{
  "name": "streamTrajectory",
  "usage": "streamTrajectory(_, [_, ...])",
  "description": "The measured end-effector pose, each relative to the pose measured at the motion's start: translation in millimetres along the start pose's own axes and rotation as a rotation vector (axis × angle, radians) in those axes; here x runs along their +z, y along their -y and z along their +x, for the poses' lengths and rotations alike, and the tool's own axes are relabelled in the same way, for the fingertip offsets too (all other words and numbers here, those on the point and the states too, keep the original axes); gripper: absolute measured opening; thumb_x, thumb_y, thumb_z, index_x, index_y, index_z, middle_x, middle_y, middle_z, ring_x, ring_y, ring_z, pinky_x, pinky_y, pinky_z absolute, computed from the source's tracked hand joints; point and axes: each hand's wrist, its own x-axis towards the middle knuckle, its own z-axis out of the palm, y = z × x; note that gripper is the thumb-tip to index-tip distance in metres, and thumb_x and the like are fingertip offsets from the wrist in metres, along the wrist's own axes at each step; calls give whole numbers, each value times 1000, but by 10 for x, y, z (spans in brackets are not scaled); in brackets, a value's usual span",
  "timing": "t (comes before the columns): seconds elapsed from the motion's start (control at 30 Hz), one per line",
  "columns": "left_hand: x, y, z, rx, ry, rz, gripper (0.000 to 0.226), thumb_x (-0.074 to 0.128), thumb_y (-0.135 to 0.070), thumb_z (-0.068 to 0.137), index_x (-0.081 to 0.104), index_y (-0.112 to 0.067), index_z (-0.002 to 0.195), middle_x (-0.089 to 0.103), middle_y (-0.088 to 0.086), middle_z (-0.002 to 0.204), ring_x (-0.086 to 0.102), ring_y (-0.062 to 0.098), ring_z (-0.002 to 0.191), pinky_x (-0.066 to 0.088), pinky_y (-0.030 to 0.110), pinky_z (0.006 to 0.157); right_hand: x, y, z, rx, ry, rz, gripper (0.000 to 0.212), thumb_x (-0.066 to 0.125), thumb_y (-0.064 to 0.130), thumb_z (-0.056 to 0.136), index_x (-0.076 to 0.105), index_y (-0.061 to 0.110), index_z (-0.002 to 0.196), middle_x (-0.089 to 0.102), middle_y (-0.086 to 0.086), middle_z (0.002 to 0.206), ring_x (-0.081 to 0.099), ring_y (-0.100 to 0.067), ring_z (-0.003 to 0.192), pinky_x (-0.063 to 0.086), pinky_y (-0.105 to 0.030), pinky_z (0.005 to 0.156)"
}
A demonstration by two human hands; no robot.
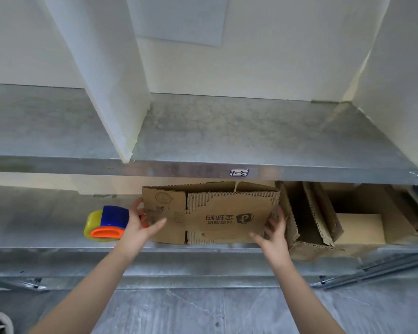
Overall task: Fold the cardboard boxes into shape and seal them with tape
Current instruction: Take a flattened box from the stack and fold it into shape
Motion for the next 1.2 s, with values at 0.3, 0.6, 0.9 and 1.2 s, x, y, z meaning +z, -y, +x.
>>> streamTrajectory(0.3, [59,11,-61,53,135,248,68,65,-60,78,29,-47,135,39,-11,140,34,9,131,33,39,110,234,100,-215,-113,118,-14,97,77,3,78,17,36,147,32,13,146,35,-12,138,34,-41,115])
streamTrajectory(0.6, [67,-134,-293,-64,466,-210,90,55,-5,61,34,-44,139,33,-21,146,25,9,141,27,47,115,102,254,-216,-149,96,-4,100,79,16,79,14,42,150,36,11,144,40,-8,131,39,-30,103])
streamTrajectory(0.9, [89,-106,-115,197,189,396,89,77,-41,75,24,-47,145,21,-13,151,27,10,137,36,34,110,-17,184,-286,-167,113,-54,61,76,59,67,54,46,122,60,17,127,53,-5,122,44,-43,108])
streamTrajectory(1.2, [106,-66,-6,120,144,283,57,64,-68,72,63,-34,117,57,-18,126,53,10,119,48,33,98,105,282,-136,-141,-22,-121,71,71,69,67,53,33,126,55,7,129,54,-12,116,47,-39,102])
